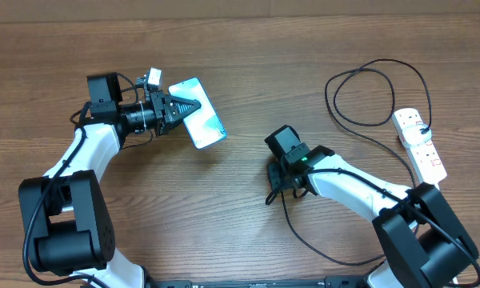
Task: Plug charger to phone and switch on socket
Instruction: 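Lower the right gripper over the black cable's USB-C tip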
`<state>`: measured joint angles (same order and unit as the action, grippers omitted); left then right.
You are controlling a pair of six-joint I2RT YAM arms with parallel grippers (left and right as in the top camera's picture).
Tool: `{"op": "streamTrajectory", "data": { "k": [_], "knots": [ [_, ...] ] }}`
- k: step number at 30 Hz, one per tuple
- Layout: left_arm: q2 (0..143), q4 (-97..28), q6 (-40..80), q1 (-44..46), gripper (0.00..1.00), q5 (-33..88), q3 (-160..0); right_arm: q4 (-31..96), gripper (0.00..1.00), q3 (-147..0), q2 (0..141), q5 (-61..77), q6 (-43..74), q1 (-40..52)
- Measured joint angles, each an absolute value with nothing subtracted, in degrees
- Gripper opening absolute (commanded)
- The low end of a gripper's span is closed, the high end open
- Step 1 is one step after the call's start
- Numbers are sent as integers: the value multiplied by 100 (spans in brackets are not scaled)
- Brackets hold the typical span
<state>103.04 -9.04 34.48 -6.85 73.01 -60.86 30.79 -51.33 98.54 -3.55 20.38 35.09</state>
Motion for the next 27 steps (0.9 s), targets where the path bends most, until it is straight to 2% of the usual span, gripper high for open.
{"op": "streamTrajectory", "data": {
  "k": [3,6,16,22,27],
  "knots": [
    [10304,-906,3448,-685,4,7236,-6086,2976,30,-5177,9931,-532,2196,3540],
    [10304,-908,3448,-685,4,7216,-6086,2923,4,-5210,9983,-655,2281,3542],
    [10304,-1059,3448,-683,4,7194,-6086,3100,4,-5363,10073,-556,2220,3457],
    [10304,-1116,3448,-672,4,7192,-6086,4370,4,-5940,10173,464,1382,2965],
    [10304,-1116,3448,-672,4,7199,-6086,4545,4,-6274,9522,1527,692,2731]
  ]
}}
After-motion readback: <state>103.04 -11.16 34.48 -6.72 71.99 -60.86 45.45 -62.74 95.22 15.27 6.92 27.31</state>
